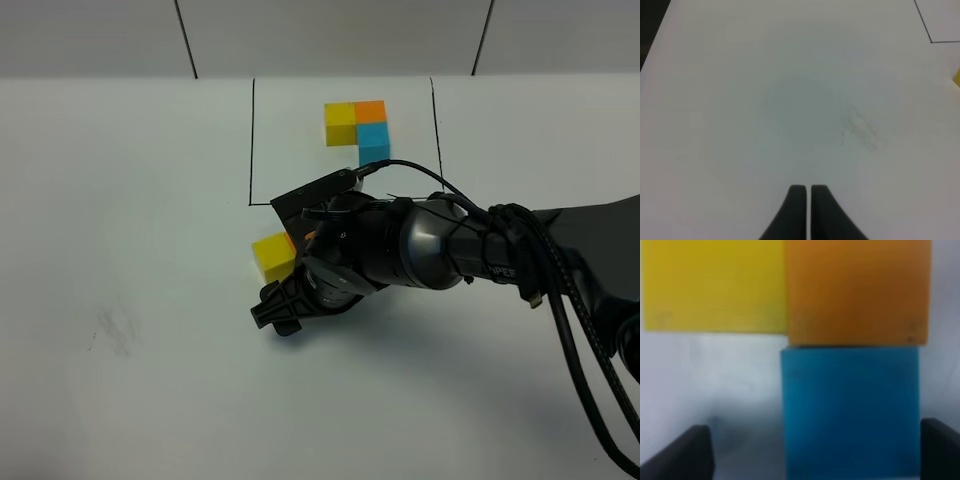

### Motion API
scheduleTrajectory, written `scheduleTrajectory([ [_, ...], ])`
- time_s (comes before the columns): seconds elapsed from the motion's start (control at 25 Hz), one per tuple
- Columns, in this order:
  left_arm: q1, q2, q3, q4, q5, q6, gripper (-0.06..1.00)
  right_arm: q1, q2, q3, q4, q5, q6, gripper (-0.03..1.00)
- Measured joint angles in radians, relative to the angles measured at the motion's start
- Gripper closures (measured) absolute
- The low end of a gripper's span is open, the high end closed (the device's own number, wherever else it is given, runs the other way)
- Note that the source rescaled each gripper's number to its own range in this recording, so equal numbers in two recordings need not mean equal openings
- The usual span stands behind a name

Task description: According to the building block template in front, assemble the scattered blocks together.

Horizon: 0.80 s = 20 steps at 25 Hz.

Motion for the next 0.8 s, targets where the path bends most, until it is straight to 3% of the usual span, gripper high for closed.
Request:
scheduleTrajectory([
  [0.36,0.0,0.0,0.0,0.0,0.0,0.0,0.94,0.066,-0.122,0.001,-0.018,0.113,-0.001,0.07],
  [0.48,0.0,0.0,0.0,0.0,0.0,0.0,0.94,0.088,-0.168,0.001,-0.032,0.166,-0.001,0.13],
  [0.56,0.0,0.0,0.0,0.0,0.0,0.0,0.94,0.099,-0.193,0.001,-0.055,0.201,-0.001,0.23],
  [0.64,0.0,0.0,0.0,0.0,0.0,0.0,0.94,0.106,-0.216,0.001,-0.082,0.24,-0.001,0.41],
  [0.72,0.0,0.0,0.0,0.0,0.0,0.0,0.94,0.108,-0.231,0.001,-0.1,0.274,-0.007,0.68],
  [0.8,0.0,0.0,0.0,0.0,0.0,0.0,0.94,0.108,-0.242,0.001,-0.104,0.293,-0.033,0.87],
])
